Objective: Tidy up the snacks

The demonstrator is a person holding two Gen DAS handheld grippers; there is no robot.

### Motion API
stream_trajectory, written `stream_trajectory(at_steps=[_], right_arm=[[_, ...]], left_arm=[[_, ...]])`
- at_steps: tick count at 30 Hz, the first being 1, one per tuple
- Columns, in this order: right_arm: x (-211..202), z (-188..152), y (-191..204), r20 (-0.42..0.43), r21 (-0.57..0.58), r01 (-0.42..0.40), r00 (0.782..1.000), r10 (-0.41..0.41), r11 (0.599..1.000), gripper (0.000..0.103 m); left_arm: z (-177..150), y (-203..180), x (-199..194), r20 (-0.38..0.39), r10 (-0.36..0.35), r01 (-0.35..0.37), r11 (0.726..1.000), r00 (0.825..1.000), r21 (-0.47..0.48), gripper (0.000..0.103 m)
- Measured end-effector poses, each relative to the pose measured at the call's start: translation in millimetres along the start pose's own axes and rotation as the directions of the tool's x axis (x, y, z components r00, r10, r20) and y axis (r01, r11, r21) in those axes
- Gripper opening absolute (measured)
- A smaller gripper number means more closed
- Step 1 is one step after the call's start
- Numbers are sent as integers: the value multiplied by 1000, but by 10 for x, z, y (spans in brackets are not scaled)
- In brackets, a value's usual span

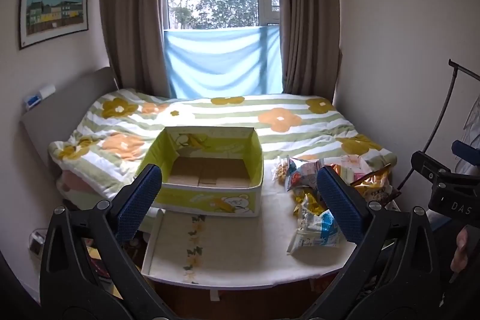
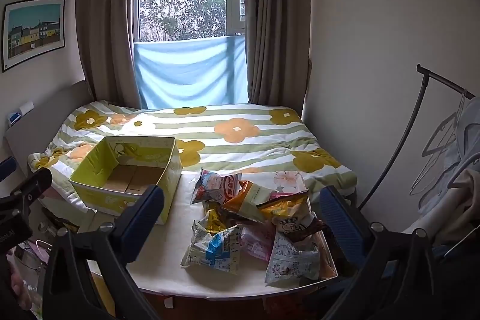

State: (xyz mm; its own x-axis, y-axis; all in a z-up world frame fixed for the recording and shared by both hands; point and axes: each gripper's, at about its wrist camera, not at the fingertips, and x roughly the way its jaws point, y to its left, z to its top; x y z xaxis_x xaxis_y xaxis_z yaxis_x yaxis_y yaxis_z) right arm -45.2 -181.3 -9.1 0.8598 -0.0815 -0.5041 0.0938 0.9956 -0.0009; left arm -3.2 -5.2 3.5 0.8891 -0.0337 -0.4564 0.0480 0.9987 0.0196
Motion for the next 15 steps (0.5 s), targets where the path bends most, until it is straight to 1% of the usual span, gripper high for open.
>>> stream_trajectory(at_steps=[2, 3, 5, 15], right_arm=[[33, -5, -36, -11, 4, 2, 1000, -2, 1000, 103], [49, -5, 34, -18, 1, 11, 1000, -11, 1000, 103], [67, -8, 39, -25, 1, 9, 1000, -9, 1000, 103], [117, -25, 65, -34, -3, 4, 999, -4, 1000, 103]], left_arm=[[5, 15, 11, -3, 0, 0, 1000, 1000, -1, 102], [10, 26, 26, -10, -5, 5, 1000, 1000, -3, 102], [-5, 30, 4, -14, 0, 0, 1000, 1000, -8, 102], [1, -16, 75, -39, 6, -6, 1000, 999, 0, 102]])
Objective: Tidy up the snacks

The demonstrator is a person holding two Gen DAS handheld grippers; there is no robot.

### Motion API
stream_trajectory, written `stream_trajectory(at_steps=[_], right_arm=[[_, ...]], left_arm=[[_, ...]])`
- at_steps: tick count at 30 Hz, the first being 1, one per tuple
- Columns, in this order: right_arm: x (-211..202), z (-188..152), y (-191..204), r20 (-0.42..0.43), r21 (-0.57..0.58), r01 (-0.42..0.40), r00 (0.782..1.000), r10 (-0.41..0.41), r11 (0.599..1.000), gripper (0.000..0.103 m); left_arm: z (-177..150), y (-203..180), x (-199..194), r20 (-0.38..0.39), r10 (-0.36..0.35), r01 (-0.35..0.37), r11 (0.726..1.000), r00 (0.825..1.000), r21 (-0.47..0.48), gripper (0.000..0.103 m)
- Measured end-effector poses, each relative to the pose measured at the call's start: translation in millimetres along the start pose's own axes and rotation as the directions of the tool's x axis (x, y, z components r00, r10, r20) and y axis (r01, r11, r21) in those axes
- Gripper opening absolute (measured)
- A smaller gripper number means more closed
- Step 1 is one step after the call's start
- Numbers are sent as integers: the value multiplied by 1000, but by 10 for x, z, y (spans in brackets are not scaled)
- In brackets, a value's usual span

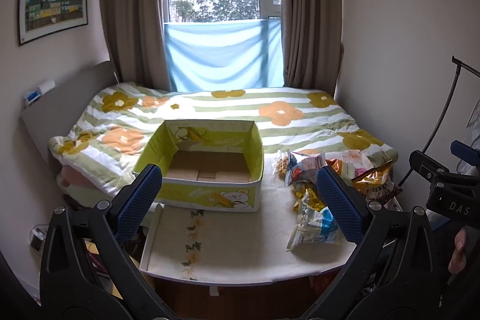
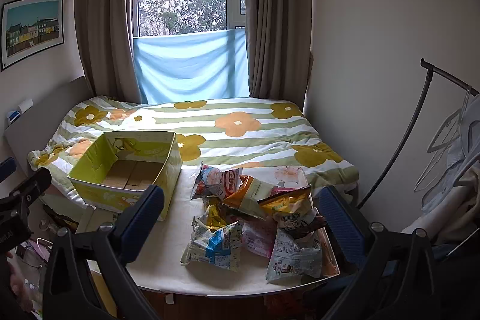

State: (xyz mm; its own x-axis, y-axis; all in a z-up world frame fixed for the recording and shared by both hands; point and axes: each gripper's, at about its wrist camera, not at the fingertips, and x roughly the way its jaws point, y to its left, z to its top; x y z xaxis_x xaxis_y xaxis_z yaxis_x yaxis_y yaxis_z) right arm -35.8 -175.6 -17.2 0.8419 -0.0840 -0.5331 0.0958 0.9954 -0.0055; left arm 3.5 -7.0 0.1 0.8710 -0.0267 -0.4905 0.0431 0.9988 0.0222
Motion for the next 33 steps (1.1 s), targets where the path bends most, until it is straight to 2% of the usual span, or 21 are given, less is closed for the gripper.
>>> stream_trajectory(at_steps=[33], right_arm=[[-18, 43, 57, 12, 4, -17, 1000, 17, 1000, 103]], left_arm=[[-53, -25, -4, 2, 26, -26, 1000, 1000, -4, 102]])
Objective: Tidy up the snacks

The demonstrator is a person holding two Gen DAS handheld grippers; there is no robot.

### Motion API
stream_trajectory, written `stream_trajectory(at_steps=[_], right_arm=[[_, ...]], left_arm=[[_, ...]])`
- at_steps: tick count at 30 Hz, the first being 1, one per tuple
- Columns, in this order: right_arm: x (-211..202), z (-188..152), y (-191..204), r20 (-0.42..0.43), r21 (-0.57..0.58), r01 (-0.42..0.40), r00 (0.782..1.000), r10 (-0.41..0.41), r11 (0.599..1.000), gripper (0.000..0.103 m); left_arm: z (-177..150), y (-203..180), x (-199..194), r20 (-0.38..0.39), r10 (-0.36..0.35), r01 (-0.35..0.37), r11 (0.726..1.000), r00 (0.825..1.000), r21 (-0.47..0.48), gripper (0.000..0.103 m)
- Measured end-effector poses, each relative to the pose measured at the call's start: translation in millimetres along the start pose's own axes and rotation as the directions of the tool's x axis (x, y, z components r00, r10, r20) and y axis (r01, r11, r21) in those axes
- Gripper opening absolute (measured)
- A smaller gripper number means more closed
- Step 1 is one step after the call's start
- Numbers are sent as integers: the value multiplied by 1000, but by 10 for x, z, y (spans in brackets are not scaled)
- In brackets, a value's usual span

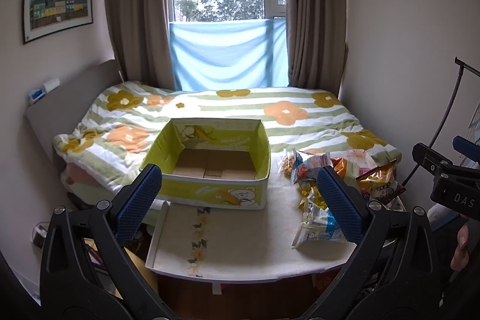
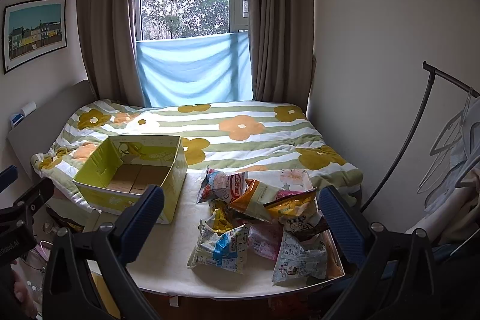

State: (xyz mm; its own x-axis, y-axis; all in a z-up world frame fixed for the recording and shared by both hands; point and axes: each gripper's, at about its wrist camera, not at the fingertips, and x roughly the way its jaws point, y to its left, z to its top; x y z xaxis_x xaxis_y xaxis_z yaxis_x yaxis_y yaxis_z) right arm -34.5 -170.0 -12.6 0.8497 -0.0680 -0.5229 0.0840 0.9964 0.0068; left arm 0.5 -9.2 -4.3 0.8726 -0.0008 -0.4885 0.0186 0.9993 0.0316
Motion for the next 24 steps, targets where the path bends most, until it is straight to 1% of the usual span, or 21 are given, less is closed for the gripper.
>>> stream_trajectory(at_steps=[18, 24], right_arm=[[-4, -5, 29, 0, -1, 0, 1000, 0, 1000, 103], [0, -9, 21, -1, -2, 0, 1000, 0, 1000, 103]], left_arm=[[-7, 25, 7, -3, -3, 3, 1000, 1000, -6, 102], [-2, 46, 47, -12, -14, 14, 1000, 1000, -12, 102]])
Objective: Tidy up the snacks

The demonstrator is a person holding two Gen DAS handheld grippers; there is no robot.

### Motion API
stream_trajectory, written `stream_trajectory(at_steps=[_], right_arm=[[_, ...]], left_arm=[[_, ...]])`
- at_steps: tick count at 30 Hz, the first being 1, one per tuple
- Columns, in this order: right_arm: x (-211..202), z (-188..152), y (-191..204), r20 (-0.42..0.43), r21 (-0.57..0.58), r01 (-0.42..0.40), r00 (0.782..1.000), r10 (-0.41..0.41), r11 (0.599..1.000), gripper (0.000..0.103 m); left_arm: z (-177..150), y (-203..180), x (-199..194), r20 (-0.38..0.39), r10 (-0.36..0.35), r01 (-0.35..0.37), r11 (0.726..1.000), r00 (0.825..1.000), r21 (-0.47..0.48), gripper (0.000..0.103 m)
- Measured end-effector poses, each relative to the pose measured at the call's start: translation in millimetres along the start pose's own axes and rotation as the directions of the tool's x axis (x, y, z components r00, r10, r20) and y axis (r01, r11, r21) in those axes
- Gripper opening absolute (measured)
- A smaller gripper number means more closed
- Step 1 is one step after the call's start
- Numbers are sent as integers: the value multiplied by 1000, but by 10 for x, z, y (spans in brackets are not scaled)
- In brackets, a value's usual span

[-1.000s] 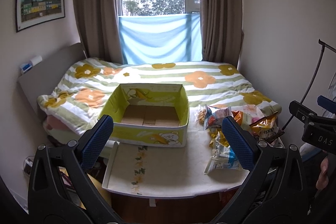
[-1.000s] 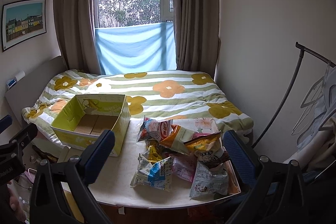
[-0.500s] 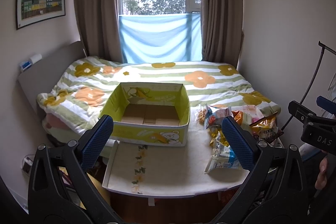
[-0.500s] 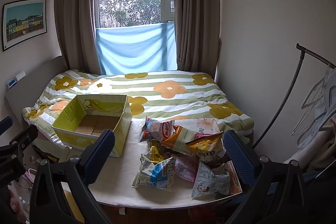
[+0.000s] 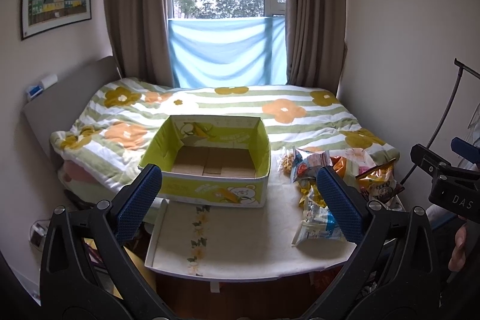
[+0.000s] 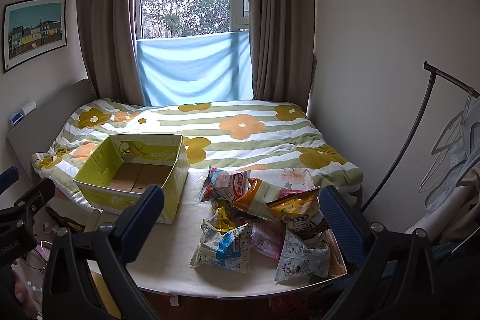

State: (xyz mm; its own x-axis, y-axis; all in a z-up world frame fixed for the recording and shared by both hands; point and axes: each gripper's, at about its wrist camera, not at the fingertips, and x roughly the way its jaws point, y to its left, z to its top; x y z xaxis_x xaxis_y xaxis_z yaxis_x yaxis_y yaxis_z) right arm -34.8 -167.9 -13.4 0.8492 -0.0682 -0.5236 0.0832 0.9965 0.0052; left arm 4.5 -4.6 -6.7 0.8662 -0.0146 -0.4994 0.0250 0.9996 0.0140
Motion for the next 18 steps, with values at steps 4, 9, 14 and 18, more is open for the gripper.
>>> stream_trajectory(at_steps=[4, 9, 14, 18], right_arm=[[-5, -1, 16, 1, -1, 1, 1000, -1, 1000, 103], [-4, -1, 29, 0, 0, 1, 1000, -1, 1000, 103], [-3, -1, 37, -2, 3, -2, 1000, 2, 1000, 103], [10, -24, 31, -11, 5, -2, 1000, 2, 1000, 103]], left_arm=[[3, 13, 3, -1, -6, 6, 1000, 1000, -1, 102], [5, 24, 5, -3, -7, 7, 1000, 1000, -2, 102], [6, 33, 20, -8, -15, 15, 1000, 1000, -5, 102], [22, 24, 106, -35, -38, 38, 999, 999, 4, 102]])
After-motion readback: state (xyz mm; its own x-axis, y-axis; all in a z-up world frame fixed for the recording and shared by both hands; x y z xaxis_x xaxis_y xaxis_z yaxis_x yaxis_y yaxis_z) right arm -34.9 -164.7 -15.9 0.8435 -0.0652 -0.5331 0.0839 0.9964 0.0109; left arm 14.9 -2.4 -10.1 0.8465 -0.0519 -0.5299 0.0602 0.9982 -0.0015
